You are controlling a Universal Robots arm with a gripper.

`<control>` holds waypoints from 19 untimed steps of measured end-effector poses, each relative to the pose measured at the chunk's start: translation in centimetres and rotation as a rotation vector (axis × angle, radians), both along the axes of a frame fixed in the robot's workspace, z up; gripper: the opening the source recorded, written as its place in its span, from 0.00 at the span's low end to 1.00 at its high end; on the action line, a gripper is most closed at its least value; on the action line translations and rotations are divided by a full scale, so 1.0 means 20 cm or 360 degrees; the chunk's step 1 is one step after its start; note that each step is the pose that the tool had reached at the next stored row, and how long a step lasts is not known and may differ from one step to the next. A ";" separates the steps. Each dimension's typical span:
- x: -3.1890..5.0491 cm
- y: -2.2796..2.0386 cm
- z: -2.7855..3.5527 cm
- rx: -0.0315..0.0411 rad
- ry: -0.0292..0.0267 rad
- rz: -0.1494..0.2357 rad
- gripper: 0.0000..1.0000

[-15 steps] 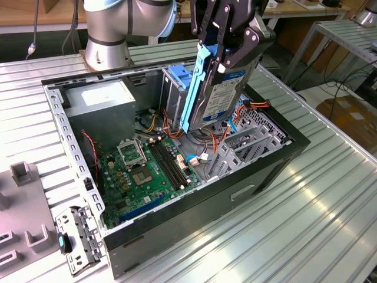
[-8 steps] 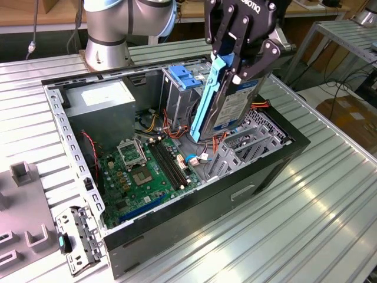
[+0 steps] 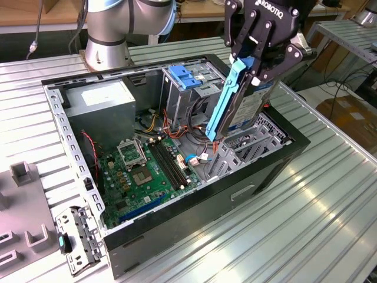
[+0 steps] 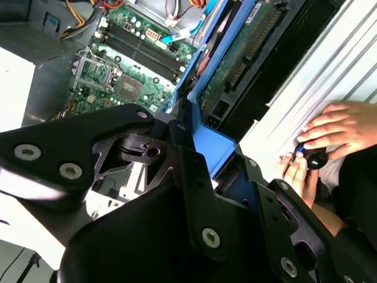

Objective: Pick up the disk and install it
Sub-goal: 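Insert the disk into the insertion slot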

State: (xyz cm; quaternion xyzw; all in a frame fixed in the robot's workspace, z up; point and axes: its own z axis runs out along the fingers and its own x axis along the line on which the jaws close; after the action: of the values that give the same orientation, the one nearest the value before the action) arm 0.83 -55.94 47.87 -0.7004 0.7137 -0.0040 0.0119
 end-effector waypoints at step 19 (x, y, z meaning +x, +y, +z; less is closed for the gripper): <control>0.193 -0.015 -0.077 0.0000 0.00006 0.0000 0.37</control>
State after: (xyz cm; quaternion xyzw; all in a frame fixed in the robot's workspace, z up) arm 4.68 -56.23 46.34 -0.7004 0.7137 -0.0039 0.0117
